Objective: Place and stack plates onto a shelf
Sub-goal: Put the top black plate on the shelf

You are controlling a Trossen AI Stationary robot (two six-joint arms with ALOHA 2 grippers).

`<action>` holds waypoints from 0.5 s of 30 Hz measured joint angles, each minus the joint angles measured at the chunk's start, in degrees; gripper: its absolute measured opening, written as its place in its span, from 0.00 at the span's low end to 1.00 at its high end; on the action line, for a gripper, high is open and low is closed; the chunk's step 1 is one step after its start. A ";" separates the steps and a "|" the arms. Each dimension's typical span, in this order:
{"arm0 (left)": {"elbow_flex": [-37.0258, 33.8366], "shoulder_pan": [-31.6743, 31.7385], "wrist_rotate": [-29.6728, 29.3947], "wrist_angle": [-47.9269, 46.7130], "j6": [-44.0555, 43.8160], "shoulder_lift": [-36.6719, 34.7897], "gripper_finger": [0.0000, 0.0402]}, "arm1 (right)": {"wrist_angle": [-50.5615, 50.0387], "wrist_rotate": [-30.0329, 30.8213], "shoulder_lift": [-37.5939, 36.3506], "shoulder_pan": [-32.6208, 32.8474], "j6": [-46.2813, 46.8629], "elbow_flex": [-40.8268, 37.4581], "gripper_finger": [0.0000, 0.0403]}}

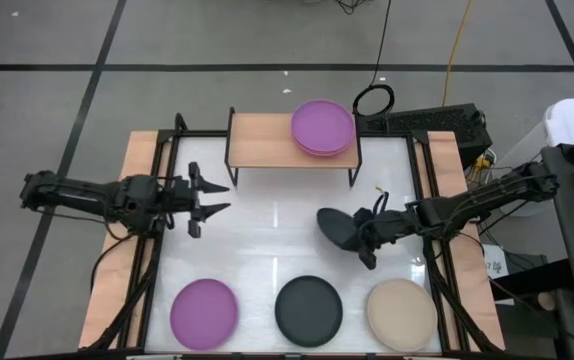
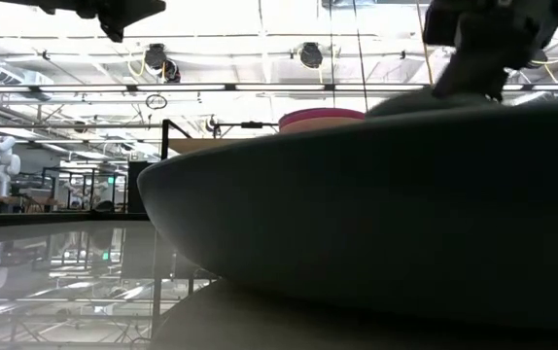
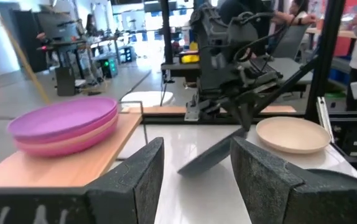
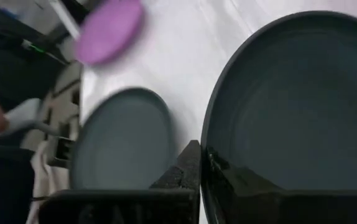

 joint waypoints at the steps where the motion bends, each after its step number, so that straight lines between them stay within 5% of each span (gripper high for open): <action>1: 0.00 0.00 -0.41 -1.29 -0.38 -0.88 0.47 | 1.34 0.02 -0.02 -0.05 -0.67 0.00 0.00; 15: 0.00 0.00 -2.05 -5.43 0.38 -3.17 0.47 | 28.02 -8.46 -0.06 -6.98 -9.62 0.34 0.00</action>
